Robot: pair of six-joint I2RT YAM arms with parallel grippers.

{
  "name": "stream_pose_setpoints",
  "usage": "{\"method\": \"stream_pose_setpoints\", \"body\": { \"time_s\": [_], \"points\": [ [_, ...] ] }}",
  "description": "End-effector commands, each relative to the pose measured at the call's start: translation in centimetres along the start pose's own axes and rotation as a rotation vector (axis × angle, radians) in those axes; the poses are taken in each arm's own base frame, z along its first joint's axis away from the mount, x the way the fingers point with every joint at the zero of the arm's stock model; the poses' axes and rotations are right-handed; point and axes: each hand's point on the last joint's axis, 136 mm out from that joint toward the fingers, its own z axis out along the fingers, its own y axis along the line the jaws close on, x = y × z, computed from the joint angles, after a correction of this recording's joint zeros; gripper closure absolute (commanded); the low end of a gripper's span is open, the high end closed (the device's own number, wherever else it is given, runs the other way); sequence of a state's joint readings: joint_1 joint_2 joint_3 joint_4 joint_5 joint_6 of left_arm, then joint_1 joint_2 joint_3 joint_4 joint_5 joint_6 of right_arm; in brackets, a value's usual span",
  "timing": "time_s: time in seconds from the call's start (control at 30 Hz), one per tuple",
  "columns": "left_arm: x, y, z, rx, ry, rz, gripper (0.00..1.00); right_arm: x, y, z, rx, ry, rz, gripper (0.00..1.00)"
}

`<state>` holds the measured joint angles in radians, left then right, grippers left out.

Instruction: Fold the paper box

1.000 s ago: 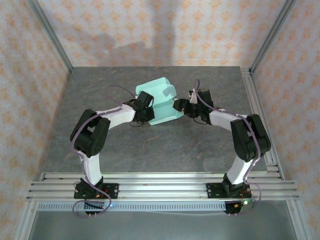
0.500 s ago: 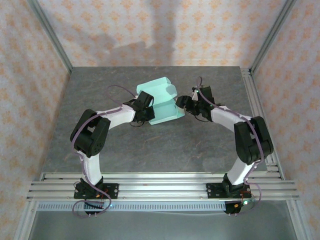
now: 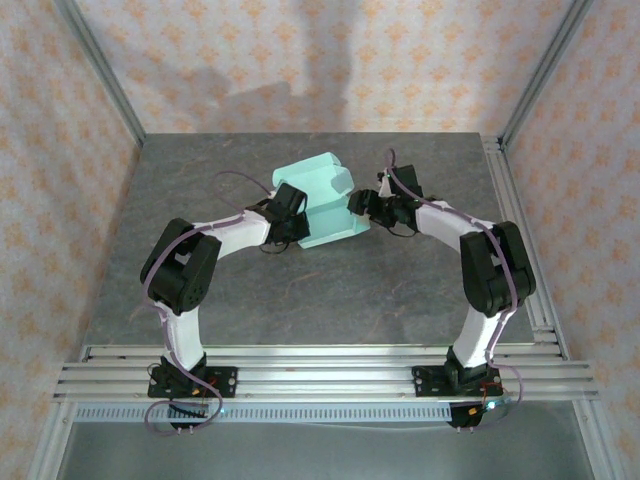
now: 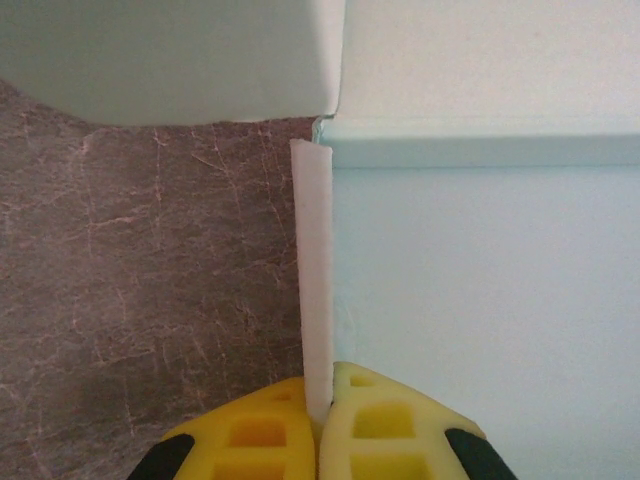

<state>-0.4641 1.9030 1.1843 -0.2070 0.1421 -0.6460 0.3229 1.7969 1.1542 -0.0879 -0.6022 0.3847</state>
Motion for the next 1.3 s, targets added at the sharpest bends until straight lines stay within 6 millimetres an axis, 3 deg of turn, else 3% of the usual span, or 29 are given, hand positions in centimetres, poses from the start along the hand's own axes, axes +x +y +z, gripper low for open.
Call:
{"method": "stream_pose_setpoints", "body": {
  "time_s": [0.0,0.43,0.57,0.67,1.07,1.27],
  "points": [
    [1.0,1.5,0.6,-0.052,0.023,0.026,1.00,-0.2,2.0,-0.2,-0.040,0.007,-0.059,0.37],
    [0.8,1.3,0.5,-0.053,0.022,0.041,1.00,1.1,4.4,0.2,-0.015,0.044,-0.181,0.57],
    [0.7,1.2,0.4,-0.051,0.021,0.045,1.00,1.4,3.5,1.0,0.031,0.069,-0.176,0.59],
    [0.8,1.2,0.4,-0.051,0.023,0.047,1.00,1.5,2.7,1.4,0.079,0.080,-0.172,0.67],
    [0.8,1.2,0.5,-0.046,0.027,0.049,1.00,3.0,-0.4,3.2,0.306,0.122,-0.326,0.71],
    [1.0,1.0,0.6,-0.041,0.032,0.053,1.00,3.5,-0.8,3.8,0.368,0.141,-0.390,0.76]
  ]
}}
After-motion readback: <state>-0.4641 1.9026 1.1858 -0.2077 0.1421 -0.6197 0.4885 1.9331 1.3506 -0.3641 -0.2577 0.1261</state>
